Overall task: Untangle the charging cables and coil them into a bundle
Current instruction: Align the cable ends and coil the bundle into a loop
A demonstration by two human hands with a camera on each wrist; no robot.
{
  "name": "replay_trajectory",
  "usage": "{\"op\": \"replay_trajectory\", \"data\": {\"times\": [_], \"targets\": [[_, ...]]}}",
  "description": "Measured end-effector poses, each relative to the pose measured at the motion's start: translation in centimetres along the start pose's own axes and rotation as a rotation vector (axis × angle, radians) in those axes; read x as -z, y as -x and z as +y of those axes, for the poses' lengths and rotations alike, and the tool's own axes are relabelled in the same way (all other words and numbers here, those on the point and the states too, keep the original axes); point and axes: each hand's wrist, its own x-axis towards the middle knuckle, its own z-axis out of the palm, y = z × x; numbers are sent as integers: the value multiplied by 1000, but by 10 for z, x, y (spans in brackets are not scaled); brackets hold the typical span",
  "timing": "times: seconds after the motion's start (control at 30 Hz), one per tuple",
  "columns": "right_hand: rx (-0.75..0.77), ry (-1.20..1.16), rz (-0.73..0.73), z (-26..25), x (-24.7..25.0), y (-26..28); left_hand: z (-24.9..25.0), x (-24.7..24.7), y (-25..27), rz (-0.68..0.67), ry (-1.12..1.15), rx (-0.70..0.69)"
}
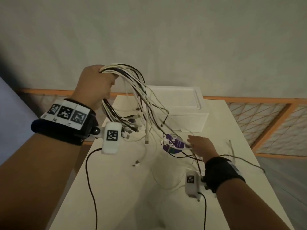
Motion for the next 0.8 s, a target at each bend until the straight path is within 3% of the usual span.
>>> {"op": "replay_trajectory", "data": {"times": [0.07,0.1,0.17,0.27,0.33,0.4,0.47,0.53,0.6,0.63,0.67,0.73,0.8], "targets": [[52,642,98,12,-2,-7,1,1,1,-31,-32,-25],[78,789,105,18,-2,-6,2,2,4,-56,-55,-35],[159,853,76,38,0,-11,0,6,4,-54,-46,-22],[231,734,-58,69,20,-24,-6,16,0,-9,15,28],[148,881,-129,78,35,-34,-12,19,3,-31,-29,29],[113,1022,-122,56,44,-25,-19,15,7,-49,-78,26],[226,1035,-111,7,48,-5,-24,7,10,-66,-178,-1],[449,1005,101,-48,46,21,-26,-4,17,-128,-334,-44],[783,712,319,-100,31,60,-28,-20,30,-243,-460,-91],[909,492,256,-119,21,74,-29,-30,37,-306,-496,-116],[972,333,99,-134,8,84,-31,-39,44,-363,-525,-143],[963,332,-148,-147,-24,89,-33,-52,54,-424,-531,-179],[930,348,-192,-138,-41,75,-36,-52,54,-426,-504,-172]]}}
